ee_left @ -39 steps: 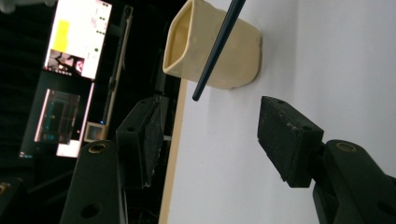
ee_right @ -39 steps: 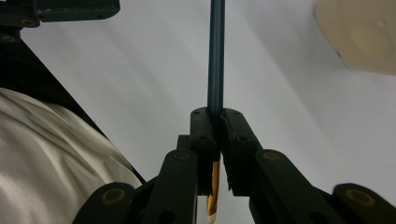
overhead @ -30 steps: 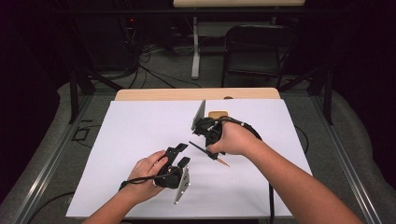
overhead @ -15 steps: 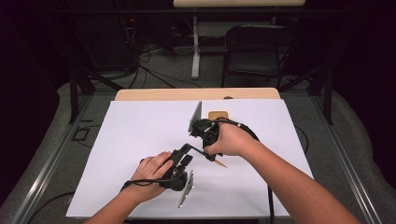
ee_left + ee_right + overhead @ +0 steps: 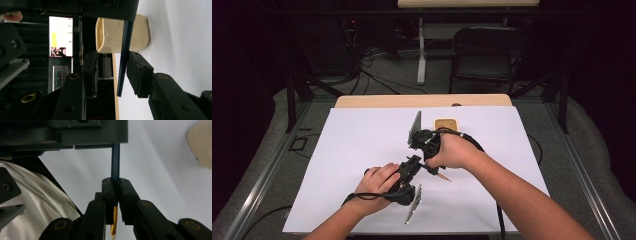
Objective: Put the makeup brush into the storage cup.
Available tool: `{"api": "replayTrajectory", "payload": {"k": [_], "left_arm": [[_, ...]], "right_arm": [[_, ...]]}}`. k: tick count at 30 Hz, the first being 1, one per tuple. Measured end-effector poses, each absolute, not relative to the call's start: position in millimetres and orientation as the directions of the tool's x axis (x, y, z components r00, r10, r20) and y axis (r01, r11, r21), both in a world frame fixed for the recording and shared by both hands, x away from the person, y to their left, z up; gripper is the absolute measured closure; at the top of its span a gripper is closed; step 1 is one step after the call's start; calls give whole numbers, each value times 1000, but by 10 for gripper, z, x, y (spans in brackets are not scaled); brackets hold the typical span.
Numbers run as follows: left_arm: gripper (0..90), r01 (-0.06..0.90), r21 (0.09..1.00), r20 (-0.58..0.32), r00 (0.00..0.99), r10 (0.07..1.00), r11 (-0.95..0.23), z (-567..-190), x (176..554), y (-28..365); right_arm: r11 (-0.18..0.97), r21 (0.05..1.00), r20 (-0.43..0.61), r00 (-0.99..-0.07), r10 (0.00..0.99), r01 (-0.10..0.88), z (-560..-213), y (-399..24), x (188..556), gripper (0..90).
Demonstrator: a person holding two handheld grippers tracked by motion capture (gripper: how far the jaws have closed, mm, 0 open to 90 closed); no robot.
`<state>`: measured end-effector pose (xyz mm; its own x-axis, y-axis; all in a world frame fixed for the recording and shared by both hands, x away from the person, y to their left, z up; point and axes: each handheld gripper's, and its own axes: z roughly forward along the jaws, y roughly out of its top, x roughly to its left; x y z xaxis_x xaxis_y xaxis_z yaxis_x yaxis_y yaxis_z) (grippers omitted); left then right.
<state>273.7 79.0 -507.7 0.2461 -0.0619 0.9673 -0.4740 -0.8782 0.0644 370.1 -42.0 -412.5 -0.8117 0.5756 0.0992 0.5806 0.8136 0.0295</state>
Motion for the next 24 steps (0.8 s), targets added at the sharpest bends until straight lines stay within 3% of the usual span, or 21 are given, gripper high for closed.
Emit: {"api": "replayTrajectory", "payload": {"k": [12,24], "left_arm": [[725,-489,22,969,226,-102,-872,-5105,2719,763],[746,-509,5,969,217,-123,-861,-5109,2704,745]], "right_arm": [[820,31,98,-818,567,572,-4120,-374,3698,833],[829,39,98,-827,553,558,-4112,-347,3681,834]]}}
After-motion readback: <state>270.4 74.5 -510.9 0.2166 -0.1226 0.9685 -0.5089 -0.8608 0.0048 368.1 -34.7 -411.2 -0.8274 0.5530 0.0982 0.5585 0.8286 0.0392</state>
